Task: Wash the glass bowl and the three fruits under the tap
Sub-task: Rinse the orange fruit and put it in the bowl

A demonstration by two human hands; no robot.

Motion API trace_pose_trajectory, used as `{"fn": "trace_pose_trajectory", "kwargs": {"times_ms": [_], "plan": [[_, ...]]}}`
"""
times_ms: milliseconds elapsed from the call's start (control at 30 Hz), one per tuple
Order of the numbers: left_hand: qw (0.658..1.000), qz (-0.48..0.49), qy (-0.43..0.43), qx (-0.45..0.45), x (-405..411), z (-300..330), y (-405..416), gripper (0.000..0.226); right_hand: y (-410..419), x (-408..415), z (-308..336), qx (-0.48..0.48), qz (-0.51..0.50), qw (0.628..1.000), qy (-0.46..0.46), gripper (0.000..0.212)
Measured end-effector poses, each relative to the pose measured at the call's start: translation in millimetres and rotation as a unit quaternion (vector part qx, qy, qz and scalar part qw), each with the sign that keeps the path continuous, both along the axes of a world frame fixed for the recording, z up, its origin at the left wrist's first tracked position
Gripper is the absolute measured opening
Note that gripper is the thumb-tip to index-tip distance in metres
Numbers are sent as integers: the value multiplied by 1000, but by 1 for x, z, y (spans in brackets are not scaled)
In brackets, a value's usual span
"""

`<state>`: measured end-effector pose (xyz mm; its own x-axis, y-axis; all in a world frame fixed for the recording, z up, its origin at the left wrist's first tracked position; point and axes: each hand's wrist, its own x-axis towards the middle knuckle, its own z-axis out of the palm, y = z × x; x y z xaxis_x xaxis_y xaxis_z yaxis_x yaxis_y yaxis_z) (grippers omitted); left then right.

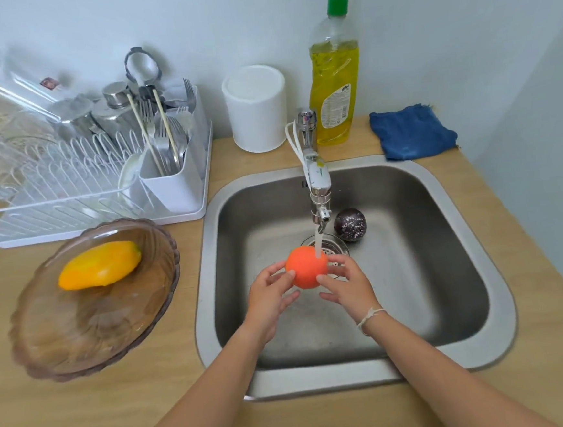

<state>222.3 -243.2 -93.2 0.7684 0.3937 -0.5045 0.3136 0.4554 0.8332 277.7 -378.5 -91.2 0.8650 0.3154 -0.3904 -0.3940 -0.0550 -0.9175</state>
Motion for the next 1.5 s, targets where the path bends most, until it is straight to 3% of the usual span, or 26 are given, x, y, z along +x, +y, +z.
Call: {"fn": "trace_pose_trajectory", "kwargs": {"times_ms": [233,333,700,800,967,1067,1200,1333,1433,1500], "plan": [[1000,-21,-20,2,4,-4,-2,33,-6,7,0,12,-5,1000,21,35],[999,-39,-21,29,5,-5,-4,35,-7,10,1,16,-23,999,46,26],[996,-58,-41,46,7,-2,-10,32,-8,15,0,21,-32,995,89,26],[997,-53,-44,26,7,-1,-8,30,-11,14,1,26,-11,998,56,24],[999,-22,0,-26,5,-4,-7,45,-10,10,0,9,73,997,-26,42],[1000,-25,-7,-5,4,-3,-7,32,-8,10,1,68,58,996,18,37],[998,-35,-45,18,2,-1,-8,21,-8,11,1,100,32,986,133,5],[996,-43,-69,20,2,1,-11,19,-9,12,-2,84,39,979,180,34],[998,-25,-54,2,2,0,-7,14,-9,10,-2,89,57,989,106,38],[999,-37,-23,-32,3,-1,-6,23,-8,9,0,89,71,992,53,45]]}}
